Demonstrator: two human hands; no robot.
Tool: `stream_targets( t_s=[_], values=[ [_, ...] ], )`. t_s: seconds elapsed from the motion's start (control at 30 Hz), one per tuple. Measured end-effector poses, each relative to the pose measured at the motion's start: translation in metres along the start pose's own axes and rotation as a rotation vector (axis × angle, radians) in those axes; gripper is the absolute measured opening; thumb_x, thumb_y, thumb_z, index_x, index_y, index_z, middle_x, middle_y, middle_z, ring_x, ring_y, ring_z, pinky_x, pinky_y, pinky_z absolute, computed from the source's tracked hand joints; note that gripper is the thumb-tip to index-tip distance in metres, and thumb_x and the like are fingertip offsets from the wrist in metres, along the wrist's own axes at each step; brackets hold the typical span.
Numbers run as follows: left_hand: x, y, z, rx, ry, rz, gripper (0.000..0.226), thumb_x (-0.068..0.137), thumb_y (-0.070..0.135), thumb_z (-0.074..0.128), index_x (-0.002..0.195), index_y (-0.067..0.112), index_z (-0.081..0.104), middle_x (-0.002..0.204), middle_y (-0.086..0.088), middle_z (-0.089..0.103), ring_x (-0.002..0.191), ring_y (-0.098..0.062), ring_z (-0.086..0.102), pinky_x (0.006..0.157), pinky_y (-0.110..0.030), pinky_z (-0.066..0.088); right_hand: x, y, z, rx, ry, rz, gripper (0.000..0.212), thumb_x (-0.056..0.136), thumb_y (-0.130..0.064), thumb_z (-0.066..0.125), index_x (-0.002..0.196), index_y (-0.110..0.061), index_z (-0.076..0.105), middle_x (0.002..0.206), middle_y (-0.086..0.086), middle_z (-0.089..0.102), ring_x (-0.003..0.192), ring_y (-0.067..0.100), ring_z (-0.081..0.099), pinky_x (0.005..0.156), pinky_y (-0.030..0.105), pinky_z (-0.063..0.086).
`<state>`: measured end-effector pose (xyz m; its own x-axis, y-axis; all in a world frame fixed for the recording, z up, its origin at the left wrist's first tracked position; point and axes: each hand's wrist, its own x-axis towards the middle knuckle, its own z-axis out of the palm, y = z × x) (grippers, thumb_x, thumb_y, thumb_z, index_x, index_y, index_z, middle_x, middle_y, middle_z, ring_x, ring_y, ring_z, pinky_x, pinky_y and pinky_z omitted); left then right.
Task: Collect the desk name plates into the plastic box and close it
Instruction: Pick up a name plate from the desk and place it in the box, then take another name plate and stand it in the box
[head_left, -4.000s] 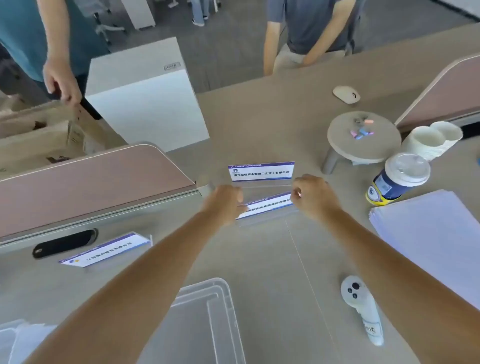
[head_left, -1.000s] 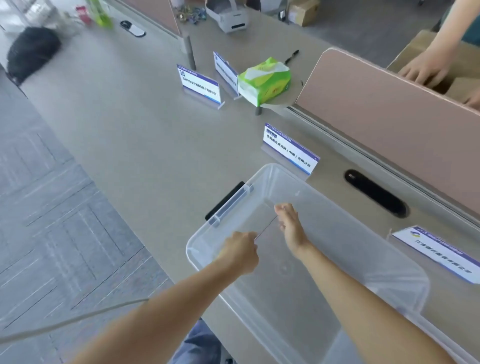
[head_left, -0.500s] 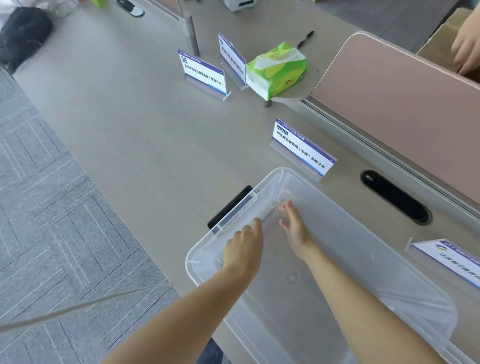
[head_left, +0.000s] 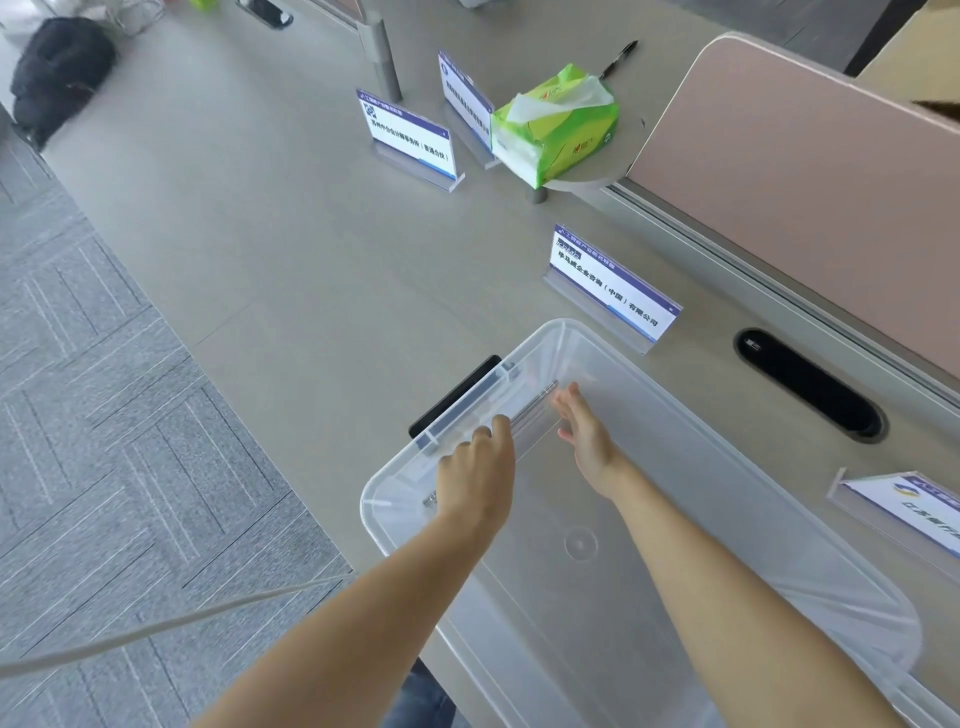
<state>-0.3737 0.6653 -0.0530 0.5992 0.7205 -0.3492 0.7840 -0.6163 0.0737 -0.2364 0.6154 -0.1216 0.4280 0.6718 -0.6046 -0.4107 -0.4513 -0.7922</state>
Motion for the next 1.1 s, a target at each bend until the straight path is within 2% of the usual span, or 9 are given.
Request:
stream_targets(
  t_s=[0.2, 0.27, 0.37, 0.5, 0.57, 0.67, 0.73, 0.9, 1.1],
  values=[
    [-0.003, 0.002, -0.010, -0.010, 0.010, 0.004, 0.048, 0.082, -0.006, 0.051, 0.124, 0.011, 0.037, 0.099, -0.004, 0.058, 0.086, -0.027, 0.063, 0.060, -0.033, 0.036, 0.003, -0.014, 0.005, -0.030, -0.017, 0.038, 0.068, 0.098, -0.060, 0.017, 0.154, -0.021, 0.018, 0.159, 0.000, 0.024, 0.146, 0.010, 0.021, 0.120, 0.039, 0.013],
    [-0.007, 0.003, -0.019, -0.065, 0.036, 0.006, 0.038, 0.084, -0.002, 0.046, 0.119, 0.011, 0.040, 0.098, -0.006, 0.059, 0.088, -0.030, 0.063, 0.059, -0.034, 0.037, -0.004, -0.019, 0.006, -0.047, 0.002, 0.023, 0.068, 0.100, -0.058, 0.015, 0.153, -0.017, 0.020, 0.159, 0.001, 0.025, 0.146, 0.011, 0.022, 0.114, 0.030, 0.012],
    [-0.018, 0.006, -0.036, -0.144, 0.085, 0.039, 0.021, 0.087, 0.003, 0.045, 0.107, 0.009, 0.043, 0.094, -0.009, 0.057, 0.088, -0.032, 0.062, 0.060, -0.035, 0.037, -0.029, -0.027, 0.006, -0.045, 0.040, -0.010, 0.064, 0.102, -0.052, 0.014, 0.150, -0.013, 0.030, 0.154, 0.001, 0.035, 0.143, 0.012, 0.027, 0.102, 0.022, 0.017],
    [-0.035, 0.010, -0.061, -0.191, 0.138, 0.129, 0.008, 0.089, 0.010, 0.046, 0.097, 0.012, 0.043, 0.090, -0.007, 0.050, 0.087, -0.032, 0.059, 0.061, -0.036, 0.037, -0.067, -0.025, -0.004, -0.070, 0.110, -0.055, 0.063, 0.103, -0.050, 0.017, 0.145, -0.008, 0.040, 0.148, 0.007, 0.045, 0.136, 0.019, 0.042, 0.110, 0.027, 0.026],
    [-0.039, 0.017, -0.068, -0.217, 0.130, 0.191, 0.013, 0.090, 0.013, 0.047, 0.102, 0.010, 0.051, 0.098, -0.006, 0.056, 0.090, -0.031, 0.060, 0.061, -0.035, 0.038, -0.094, -0.031, -0.015, -0.128, 0.181, -0.084, 0.055, 0.103, -0.048, 0.026, 0.125, -0.009, 0.059, 0.132, 0.013, 0.060, 0.118, 0.027, 0.059, 0.107, 0.037, 0.040],
    [-0.041, 0.037, -0.076, -0.269, 0.092, 0.341, 0.022, 0.089, 0.016, 0.050, 0.109, 0.012, 0.059, 0.106, -0.007, 0.063, 0.094, -0.032, 0.062, 0.065, -0.035, 0.046, -0.152, -0.044, -0.033, -0.136, 0.342, -0.186, 0.034, 0.101, -0.033, 0.044, 0.092, -0.012, 0.068, 0.102, 0.014, 0.071, 0.092, 0.026, 0.069, 0.082, 0.031, 0.054],
    [-0.048, 0.055, -0.078, -0.311, 0.041, 0.448, 0.025, 0.090, 0.020, 0.049, 0.111, 0.011, 0.060, 0.108, -0.011, 0.064, 0.098, -0.035, 0.061, 0.068, -0.034, 0.045, -0.196, -0.050, -0.045, -0.125, 0.487, -0.259, 0.029, 0.099, -0.024, 0.050, 0.086, -0.006, 0.069, 0.087, 0.014, 0.070, 0.079, 0.023, 0.068, 0.070, 0.026, 0.052],
    [-0.089, 0.112, -0.078, -0.366, -0.023, 0.717, 0.020, 0.089, 0.016, 0.045, 0.096, 0.004, 0.059, 0.101, -0.021, 0.065, 0.093, -0.042, 0.061, 0.064, -0.033, 0.038, -0.311, -0.048, -0.074, -0.286, 0.790, -0.312, 0.028, 0.093, -0.019, 0.056, 0.069, -0.008, 0.066, 0.067, 0.006, 0.065, 0.061, 0.018, 0.059, 0.067, 0.034, 0.050],
    [-0.150, 0.171, -0.079, -0.458, -0.004, 0.897, 0.024, 0.090, 0.017, 0.048, 0.088, 0.000, 0.064, 0.091, -0.017, 0.067, 0.087, -0.036, 0.061, 0.062, -0.032, 0.043, -0.414, -0.023, -0.105, -0.530, 1.047, -0.242, 0.038, 0.091, -0.025, 0.059, 0.057, -0.012, 0.052, 0.049, -0.009, 0.045, 0.047, 0.005, 0.037, 0.050, 0.022, 0.034]
  ],
)
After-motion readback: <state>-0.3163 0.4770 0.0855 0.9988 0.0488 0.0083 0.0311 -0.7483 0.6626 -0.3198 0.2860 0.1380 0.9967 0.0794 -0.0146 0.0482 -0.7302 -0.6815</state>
